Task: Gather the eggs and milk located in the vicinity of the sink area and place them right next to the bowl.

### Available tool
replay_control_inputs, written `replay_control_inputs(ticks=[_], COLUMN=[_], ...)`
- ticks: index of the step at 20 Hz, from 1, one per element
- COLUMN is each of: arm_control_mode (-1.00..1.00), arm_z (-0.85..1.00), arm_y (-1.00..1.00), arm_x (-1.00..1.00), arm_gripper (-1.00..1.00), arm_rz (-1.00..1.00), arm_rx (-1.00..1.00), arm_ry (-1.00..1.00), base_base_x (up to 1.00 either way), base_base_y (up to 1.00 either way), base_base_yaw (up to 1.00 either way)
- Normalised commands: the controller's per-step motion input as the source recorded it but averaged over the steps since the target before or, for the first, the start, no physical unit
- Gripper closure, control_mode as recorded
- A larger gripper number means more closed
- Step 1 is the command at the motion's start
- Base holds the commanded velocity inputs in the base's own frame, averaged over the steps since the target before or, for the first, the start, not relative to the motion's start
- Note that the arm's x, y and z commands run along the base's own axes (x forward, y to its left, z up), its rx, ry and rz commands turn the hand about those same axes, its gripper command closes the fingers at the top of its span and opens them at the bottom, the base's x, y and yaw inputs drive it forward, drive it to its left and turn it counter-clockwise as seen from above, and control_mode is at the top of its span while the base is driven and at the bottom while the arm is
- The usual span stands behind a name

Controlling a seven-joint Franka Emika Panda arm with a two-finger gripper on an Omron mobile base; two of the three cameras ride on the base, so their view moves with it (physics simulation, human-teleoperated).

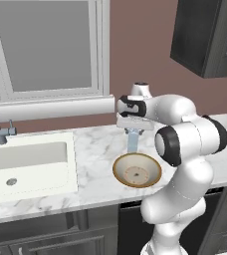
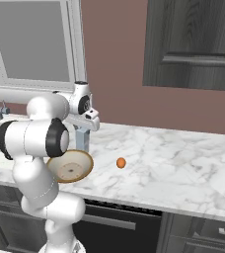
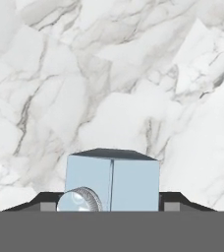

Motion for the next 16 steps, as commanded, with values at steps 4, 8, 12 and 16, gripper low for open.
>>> replay_control_inputs(ticks=[4, 8, 12, 16], arm_control_mode=[-1.0, -1.0, -1.0, -1.0], arm_z=[0.0, 0.0, 0.0, 0.0], arm_y=[0.0, 0.0, 0.0, 0.0], arm_x=[0.0, 0.0, 0.0, -0.01], arm_gripper=[1.0, -1.0, -1.0, -1.0], arm_rz=[0.0, 0.0, 0.0, 0.0], arm_rx=[0.0, 0.0, 0.0, 0.0], arm_ry=[0.0, 0.0, -0.02, -0.01], base_base_x=[0.0, 0.0, 0.0, 0.0], base_base_y=[0.0, 0.0, 0.0, 0.0], base_base_yaw=[0.0, 0.0, 0.0, 0.0])
